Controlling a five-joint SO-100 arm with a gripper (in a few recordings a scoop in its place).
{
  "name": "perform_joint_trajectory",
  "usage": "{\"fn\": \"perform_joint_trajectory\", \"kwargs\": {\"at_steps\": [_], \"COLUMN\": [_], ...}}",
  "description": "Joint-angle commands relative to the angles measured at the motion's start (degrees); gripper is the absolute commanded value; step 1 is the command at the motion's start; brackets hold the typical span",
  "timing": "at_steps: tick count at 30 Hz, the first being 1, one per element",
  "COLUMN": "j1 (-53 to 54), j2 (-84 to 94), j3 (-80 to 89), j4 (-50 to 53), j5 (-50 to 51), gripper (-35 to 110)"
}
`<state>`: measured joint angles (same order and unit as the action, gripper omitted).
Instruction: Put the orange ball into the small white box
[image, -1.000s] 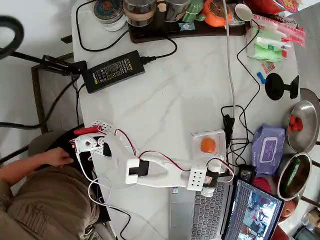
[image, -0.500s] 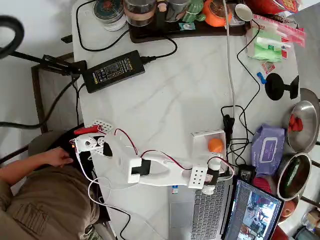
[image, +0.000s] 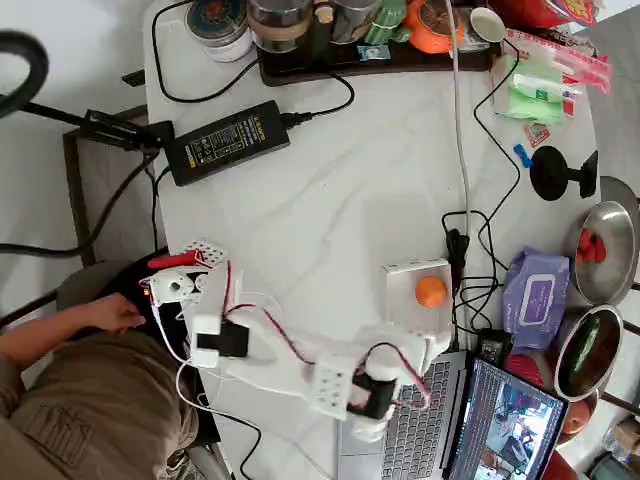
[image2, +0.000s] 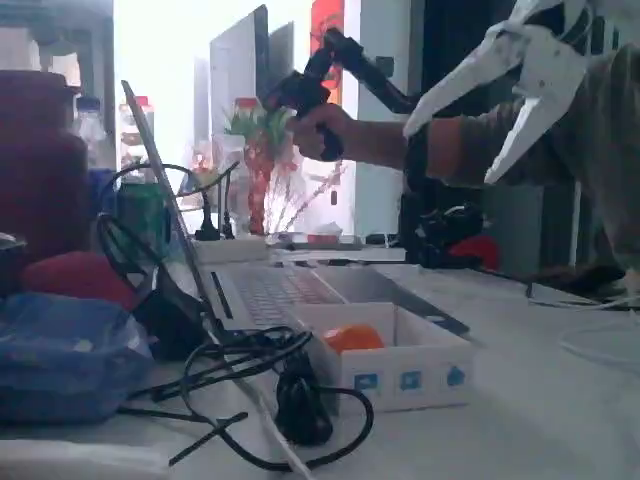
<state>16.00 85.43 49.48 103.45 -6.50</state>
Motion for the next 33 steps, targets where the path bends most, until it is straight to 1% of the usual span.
{"fn": "perform_joint_trajectory", "kwargs": {"at_steps": [1, 7, 11, 14, 18, 28, 33], "j1": [0.5, 0.4, 0.4, 0.4, 0.4, 0.4, -5.4], "j2": [7.5, 13.0, 18.5, 26.5, 35.5, 50.2, 57.7], "j3": [-0.3, 0.3, 10.3, 20.4, 29.6, 44.9, 51.7], "j4": [3.3, 3.7, 3.3, 2.5, 1.7, -3.1, -4.7], "j5": [1.6, 3.3, 3.3, 3.1, 2.7, 2.1, 2.0], "gripper": [35, 35, 35, 35, 35, 35, 35]}}
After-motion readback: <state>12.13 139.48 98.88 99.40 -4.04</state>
